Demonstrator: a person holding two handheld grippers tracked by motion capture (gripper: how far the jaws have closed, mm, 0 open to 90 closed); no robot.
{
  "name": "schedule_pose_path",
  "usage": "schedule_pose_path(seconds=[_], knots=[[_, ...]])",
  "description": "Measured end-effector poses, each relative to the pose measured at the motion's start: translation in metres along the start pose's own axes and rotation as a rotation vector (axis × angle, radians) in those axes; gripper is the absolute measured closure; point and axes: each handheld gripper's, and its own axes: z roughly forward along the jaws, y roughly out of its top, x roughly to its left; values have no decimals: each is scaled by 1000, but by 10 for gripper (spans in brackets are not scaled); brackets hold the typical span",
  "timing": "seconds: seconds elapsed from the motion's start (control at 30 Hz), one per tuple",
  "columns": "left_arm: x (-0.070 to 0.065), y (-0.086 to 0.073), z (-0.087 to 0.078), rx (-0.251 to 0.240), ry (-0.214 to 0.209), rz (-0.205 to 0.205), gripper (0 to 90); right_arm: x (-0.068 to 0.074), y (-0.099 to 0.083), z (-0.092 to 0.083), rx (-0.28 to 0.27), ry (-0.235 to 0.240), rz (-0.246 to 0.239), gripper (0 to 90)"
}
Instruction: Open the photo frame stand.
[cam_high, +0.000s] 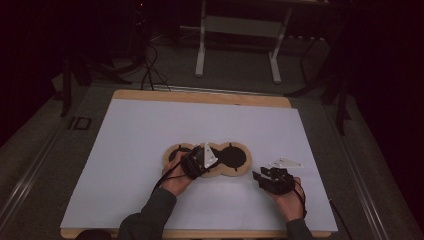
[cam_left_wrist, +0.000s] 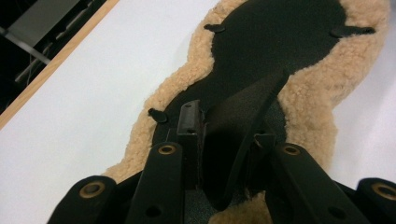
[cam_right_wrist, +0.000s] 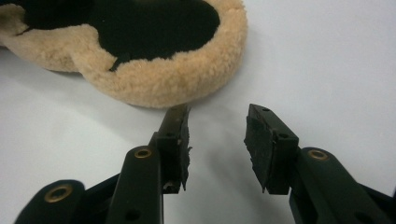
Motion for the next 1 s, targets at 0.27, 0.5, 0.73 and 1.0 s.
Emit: schedule_pose_path(seconds=[0.27, 0.5, 0.73, 1.0], knots=[[5, -8, -7, -71, -1, -42, 750, 0, 0, 0, -1, -1, -2, 585], [8, -15, -14, -111, -18, -56, 748, -1, 4, -5, -24, 2, 12, 576], [9, -20, -18, -146, -27, -79, 745, -1, 13, -13, -58, 18, 28, 557], [6, -23, -19, -153, -35, -78, 738, -1, 32, -23, -78, 7, 11, 524]])
